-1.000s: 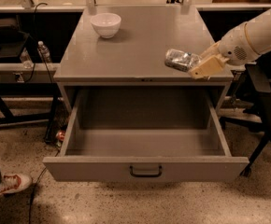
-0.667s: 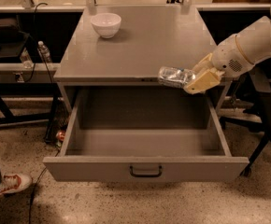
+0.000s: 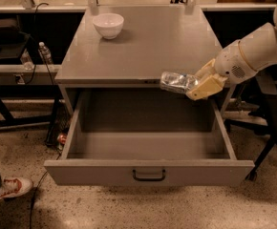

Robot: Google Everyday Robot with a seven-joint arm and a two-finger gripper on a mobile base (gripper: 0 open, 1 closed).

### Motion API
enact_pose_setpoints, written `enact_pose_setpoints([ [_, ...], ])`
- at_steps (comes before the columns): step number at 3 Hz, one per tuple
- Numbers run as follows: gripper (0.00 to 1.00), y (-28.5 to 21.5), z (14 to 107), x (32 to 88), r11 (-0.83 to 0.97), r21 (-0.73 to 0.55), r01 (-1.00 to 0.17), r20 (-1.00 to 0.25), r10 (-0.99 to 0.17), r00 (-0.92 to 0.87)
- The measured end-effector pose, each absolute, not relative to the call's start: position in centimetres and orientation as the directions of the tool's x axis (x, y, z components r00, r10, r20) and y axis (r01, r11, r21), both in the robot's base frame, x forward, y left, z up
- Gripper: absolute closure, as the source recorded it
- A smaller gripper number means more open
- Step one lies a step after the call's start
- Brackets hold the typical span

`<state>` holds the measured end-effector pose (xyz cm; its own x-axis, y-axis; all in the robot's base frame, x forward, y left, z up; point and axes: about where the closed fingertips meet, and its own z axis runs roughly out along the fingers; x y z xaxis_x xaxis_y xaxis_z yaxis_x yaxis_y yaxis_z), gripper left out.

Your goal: Place redbull can into top drawer

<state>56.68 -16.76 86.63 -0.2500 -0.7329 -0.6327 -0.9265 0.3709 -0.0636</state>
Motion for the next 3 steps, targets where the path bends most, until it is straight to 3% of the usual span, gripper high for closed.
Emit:
enact_pose_setpoints([
  [3, 1.00, -13.9, 75.8, 57.6, 0.522, 0.054, -0.851, -0.640, -0.637, -0.431],
])
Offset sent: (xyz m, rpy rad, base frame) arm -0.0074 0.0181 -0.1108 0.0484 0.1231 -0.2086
